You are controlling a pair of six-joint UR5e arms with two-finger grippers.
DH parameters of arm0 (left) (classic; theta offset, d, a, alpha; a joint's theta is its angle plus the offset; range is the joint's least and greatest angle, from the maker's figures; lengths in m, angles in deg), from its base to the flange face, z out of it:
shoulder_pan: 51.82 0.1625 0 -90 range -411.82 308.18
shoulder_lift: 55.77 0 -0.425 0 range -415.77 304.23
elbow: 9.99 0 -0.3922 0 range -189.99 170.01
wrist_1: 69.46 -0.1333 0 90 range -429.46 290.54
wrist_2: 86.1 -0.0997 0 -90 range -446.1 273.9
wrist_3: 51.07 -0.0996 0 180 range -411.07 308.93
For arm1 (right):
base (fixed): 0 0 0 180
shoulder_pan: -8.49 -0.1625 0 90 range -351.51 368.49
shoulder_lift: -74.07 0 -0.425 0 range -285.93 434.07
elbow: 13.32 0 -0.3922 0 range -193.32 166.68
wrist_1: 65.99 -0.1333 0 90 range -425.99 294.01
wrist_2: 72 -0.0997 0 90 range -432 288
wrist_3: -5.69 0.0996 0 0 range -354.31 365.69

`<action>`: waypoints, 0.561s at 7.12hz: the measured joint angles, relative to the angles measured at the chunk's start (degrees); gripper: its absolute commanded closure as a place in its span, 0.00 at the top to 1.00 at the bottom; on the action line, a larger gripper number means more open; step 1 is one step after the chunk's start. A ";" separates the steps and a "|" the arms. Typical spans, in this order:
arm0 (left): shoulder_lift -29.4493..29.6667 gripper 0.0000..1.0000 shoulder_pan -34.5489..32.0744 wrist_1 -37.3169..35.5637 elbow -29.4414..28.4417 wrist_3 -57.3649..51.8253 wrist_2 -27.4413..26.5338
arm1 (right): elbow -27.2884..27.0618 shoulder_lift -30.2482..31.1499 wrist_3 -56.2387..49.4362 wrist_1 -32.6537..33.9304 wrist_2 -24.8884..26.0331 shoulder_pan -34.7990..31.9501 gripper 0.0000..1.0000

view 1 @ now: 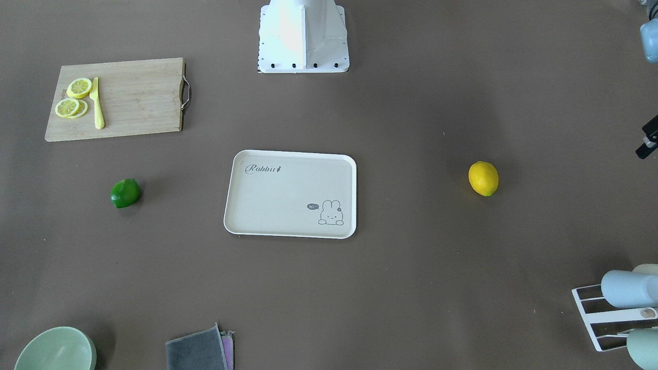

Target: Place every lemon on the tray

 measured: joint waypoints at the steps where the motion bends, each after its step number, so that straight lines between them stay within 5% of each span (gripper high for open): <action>1: 0.46 0.98 0.75 0.85 -0.09 1.01 -0.07 | -0.04 -0.50 3.68 -0.27 -1.63 1.08 1.00; 4: 1.67 0.98 4.95 7.47 -0.12 15.25 -0.85 | 0.37 -2.09 13.37 -4.80 -3.50 7.05 1.00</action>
